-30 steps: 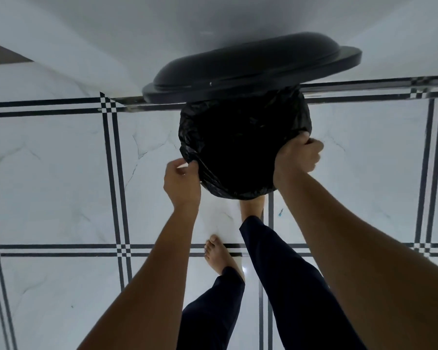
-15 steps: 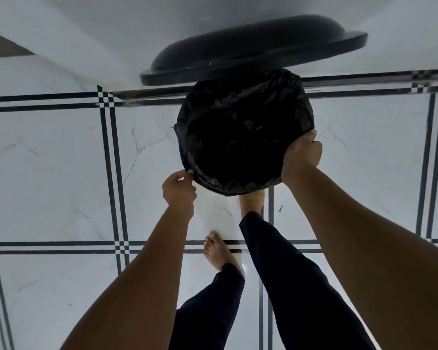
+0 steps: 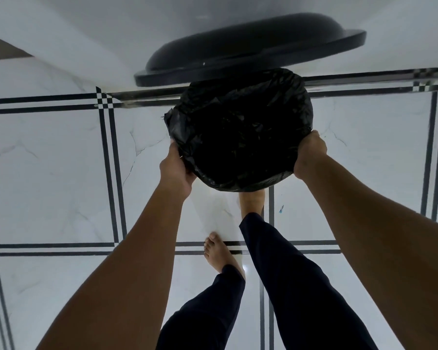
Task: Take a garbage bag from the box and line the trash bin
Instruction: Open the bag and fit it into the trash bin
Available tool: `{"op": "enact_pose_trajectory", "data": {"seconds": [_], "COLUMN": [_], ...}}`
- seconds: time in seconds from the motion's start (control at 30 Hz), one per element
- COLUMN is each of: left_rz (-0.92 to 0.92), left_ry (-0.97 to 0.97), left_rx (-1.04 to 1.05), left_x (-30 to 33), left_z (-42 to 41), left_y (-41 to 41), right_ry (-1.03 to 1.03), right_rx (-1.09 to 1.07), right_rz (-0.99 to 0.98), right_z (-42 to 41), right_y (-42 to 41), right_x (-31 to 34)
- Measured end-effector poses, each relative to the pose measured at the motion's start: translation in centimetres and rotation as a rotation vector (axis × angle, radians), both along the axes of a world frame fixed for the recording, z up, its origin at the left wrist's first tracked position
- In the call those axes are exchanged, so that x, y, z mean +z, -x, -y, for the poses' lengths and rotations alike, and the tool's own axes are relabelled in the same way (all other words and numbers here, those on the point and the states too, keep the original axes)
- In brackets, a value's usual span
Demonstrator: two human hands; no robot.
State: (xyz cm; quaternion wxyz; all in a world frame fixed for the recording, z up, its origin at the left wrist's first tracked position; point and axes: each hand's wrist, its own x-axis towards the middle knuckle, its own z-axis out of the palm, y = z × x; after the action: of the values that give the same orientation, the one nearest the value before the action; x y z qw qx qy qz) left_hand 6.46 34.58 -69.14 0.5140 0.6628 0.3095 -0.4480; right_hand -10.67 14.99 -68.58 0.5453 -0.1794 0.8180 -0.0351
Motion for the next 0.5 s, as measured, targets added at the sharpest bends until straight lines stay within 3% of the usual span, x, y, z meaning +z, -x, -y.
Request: {"op": "enact_pose_trajectory", "data": {"seconds": [0.13,0.23,0.3,0.4,0.5], "left_rz": [0.085,0.343,0.452,0.489,0.499], "left_ry": [-0.191,-0.274,-0.240,-0.185,-0.187], "left_rx": [-0.001,0.042,-0.057,-0.298,-0.360], "left_x": [0.9,1.3,1.8,2.1,1.5], "left_z": [-0.3,0.0,1.3,3.5,5.1], "left_y": [-0.6,-0.9,-1.1,-1.2,-2.0], "right_ry": [0.245,0.526,0.732,0.691,0.592], "right_rx": [0.117,0.280,0.425,0.666,0.840], "right_rz": [-0.087,-0.389,-0.333,-0.286,-0.368], "right_z": [-1.2,-0.9,-0.6,0.0,1.1], "right_y": [0.6,-0.3,-1.8,-3.7,-4.4], "right_x": [-0.7,0.1,0.7,0.5,0.3]}}
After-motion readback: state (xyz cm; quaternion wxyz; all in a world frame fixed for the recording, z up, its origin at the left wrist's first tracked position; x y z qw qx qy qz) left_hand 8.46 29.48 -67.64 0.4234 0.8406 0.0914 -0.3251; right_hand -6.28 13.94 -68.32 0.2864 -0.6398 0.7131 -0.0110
